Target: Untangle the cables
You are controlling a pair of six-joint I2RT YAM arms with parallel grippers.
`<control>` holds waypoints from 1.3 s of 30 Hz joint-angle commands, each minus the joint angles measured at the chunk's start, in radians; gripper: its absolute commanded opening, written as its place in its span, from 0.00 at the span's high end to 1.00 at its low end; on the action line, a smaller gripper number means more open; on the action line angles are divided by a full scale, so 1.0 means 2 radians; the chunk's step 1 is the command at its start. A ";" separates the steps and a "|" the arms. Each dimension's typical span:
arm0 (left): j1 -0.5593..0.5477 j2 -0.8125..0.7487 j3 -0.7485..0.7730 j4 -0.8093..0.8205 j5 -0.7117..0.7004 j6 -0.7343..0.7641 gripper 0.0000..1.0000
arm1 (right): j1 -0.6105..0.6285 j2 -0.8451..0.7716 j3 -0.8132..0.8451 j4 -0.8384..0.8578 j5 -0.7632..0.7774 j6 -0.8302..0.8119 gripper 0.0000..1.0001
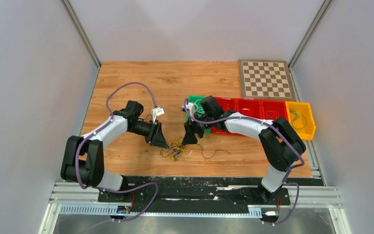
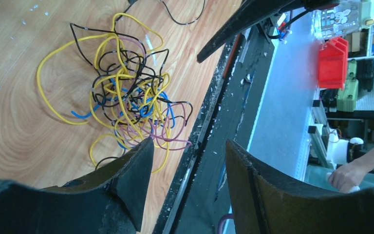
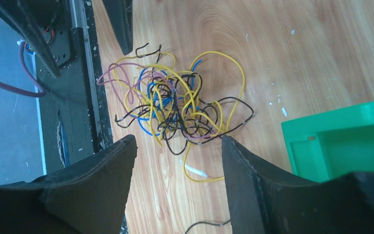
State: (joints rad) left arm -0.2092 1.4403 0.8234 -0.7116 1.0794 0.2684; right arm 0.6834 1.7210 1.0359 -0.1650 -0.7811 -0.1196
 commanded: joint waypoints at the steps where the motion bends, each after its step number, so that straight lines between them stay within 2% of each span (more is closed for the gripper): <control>1: -0.007 -0.016 -0.015 0.058 0.002 0.016 0.37 | 0.011 0.016 0.010 0.058 -0.006 0.025 0.37; 4: -0.010 -0.013 -0.026 0.095 -0.008 -0.015 0.37 | 0.020 0.024 0.006 0.064 0.003 0.028 0.38; 11: -0.042 0.001 -0.014 0.091 -0.047 -0.023 0.38 | 0.033 0.041 -0.005 0.077 0.029 0.035 0.38; 14: -0.044 0.006 -0.014 0.092 -0.057 -0.028 0.45 | 0.033 0.055 -0.005 0.078 0.034 0.040 0.39; 16: -0.044 0.011 -0.012 0.091 -0.058 -0.030 0.54 | 0.034 0.062 -0.006 0.090 0.036 0.043 0.39; 18: -0.044 0.016 -0.009 0.088 -0.057 -0.028 0.75 | 0.034 0.070 -0.006 0.099 0.040 0.048 0.39; 19: -0.044 0.017 -0.007 0.085 -0.056 -0.026 0.90 | 0.035 0.073 -0.006 0.102 0.044 0.048 0.40; 21: -0.045 0.014 -0.004 0.070 -0.049 -0.017 1.00 | 0.041 0.078 -0.007 0.104 0.066 0.042 0.41; 25: -0.044 -0.058 -0.005 0.051 -0.031 -0.015 1.00 | 0.061 0.083 -0.011 0.105 0.114 0.023 0.47; 29: -0.040 -0.140 0.011 0.051 -0.024 -0.059 1.00 | 0.074 0.091 -0.018 0.105 0.144 0.011 0.61; 32: -0.026 -0.176 0.049 0.039 -0.014 -0.095 1.00 | 0.077 0.093 -0.027 0.105 0.161 -0.004 0.68; 39: 0.059 -0.217 0.162 0.021 0.038 -0.158 1.00 | 0.077 0.094 -0.045 0.101 0.165 -0.013 0.70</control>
State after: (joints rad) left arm -0.1783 1.0431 1.0065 -0.6682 1.0302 0.0685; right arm 0.8310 1.8824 0.9909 0.0765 -0.5140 -0.1066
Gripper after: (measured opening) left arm 0.007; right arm 0.306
